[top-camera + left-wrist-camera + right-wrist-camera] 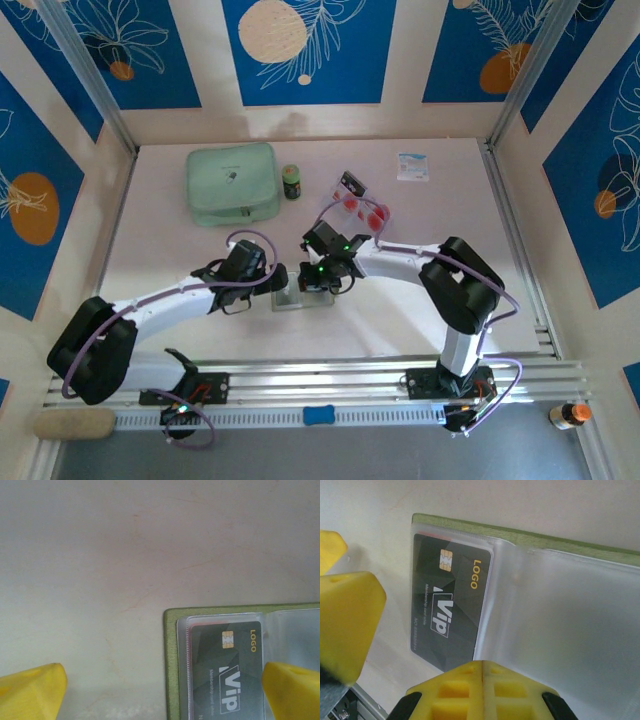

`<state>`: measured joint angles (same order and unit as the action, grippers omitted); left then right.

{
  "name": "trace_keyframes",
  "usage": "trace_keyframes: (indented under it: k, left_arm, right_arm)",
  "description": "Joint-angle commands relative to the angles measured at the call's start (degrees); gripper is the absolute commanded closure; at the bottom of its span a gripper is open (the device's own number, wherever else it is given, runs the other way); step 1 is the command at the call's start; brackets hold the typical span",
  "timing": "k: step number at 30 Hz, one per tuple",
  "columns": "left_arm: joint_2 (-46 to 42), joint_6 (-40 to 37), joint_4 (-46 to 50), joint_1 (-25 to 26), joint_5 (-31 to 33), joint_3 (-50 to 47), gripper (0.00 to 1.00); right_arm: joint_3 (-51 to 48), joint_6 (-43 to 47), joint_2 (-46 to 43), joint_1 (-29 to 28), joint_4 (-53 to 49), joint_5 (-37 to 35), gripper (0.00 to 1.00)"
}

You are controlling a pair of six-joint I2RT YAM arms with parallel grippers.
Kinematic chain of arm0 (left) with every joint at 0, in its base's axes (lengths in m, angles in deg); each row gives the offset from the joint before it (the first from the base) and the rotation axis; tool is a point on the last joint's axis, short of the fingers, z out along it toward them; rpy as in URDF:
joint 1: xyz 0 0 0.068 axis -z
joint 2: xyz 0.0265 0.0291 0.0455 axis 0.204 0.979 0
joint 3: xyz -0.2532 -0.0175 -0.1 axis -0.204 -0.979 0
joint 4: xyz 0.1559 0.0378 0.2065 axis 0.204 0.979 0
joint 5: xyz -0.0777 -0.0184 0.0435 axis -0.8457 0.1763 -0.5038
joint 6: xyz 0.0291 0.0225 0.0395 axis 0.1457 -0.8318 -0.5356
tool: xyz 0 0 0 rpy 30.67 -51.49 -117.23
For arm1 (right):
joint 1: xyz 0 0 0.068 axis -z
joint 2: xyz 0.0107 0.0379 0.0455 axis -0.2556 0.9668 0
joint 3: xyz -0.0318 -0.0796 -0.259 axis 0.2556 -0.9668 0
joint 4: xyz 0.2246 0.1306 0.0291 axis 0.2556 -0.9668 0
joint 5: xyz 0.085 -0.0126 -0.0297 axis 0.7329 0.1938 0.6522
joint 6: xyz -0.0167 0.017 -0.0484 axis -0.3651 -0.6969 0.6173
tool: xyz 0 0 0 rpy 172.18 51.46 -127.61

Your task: Put the credit cards into the card holder

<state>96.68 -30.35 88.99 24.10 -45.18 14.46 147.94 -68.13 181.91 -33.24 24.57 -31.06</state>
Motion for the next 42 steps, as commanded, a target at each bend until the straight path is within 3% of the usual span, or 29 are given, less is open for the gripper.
trace_keyframes:
  k: [1, 19, 28, 42]
  left_arm:
    - [-0.9, -0.2, 2.1, -0.9, 1.2, 0.1, 0.0]
    - [-2.0, -1.1, 2.6, -1.8, 0.8, 0.1, 0.0]
    - [-2.2, -1.8, 2.0, -2.0, -0.5, 1.0, 0.0]
    - [-0.6, -1.5, -0.8, -2.0, -4.9, 3.3, 0.0]
  right_arm:
    - [2.0, -1.0, 1.6, -0.7, 0.0, 1.4, 1.0]
    - [4.1, -2.5, 4.5, -2.2, 0.4, 2.7, 1.0]
    - [1.2, -2.1, -2.7, -1.1, -1.2, 0.0, 1.0]
    - [-2.4, 3.8, -13.9, 2.4, -6.3, -10.3, 1.0]
